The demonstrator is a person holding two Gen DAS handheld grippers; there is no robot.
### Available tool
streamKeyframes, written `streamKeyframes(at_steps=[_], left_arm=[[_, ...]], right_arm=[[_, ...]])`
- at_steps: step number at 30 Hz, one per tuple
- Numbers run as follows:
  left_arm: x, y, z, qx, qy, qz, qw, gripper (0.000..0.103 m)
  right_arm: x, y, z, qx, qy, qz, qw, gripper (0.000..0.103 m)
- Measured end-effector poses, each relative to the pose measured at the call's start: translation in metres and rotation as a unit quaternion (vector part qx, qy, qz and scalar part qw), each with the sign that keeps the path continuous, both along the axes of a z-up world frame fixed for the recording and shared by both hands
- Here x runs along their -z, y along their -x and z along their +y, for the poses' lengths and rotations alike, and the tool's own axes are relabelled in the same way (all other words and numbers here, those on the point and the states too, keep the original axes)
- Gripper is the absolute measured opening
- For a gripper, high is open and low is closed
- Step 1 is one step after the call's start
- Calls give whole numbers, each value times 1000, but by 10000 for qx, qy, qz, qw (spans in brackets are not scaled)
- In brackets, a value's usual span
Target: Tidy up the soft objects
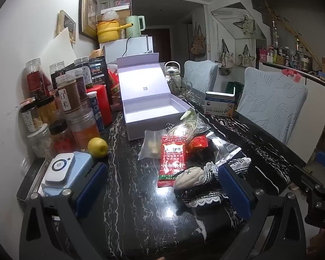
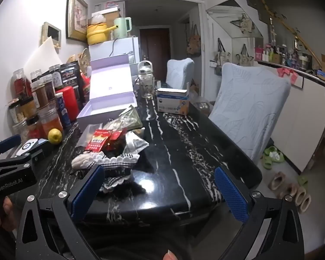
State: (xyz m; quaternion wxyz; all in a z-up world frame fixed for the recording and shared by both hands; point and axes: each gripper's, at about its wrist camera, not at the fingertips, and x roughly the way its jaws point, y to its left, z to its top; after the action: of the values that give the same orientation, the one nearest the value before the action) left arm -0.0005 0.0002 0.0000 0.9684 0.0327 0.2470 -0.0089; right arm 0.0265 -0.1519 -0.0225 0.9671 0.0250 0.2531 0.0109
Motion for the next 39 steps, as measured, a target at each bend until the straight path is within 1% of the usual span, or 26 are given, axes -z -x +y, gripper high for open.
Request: streamKeyframes(at_steps=[4,11,16,17,27,35,39], left_arm=[[1,-1,-1,-22,-24,28,10000,103],[-6,1,-3,35,115,31,9999,103],[-6,9,2,85,180,18,9998,103],[-2,6,4,95,169,31,9998,103],[1,1,4,13,120,101,9999,103],[2,0,4,28,111,124,9999,103],[3,0,3,50,107,145,9998,103]], right_arm=[[0,0,1,-1,-5,-2,10000,103],[0,2,3,-8,6,-21,10000,103],[1,1,4,-10,22,-18,10000,103],[1,1,3,-11,22,-20,10000,103],[1,0,3,-16,27,-21,10000,103],[-1,0,4,-16,25,-2,10000,103],[3,-1,2,-8,30,15,10000,103]])
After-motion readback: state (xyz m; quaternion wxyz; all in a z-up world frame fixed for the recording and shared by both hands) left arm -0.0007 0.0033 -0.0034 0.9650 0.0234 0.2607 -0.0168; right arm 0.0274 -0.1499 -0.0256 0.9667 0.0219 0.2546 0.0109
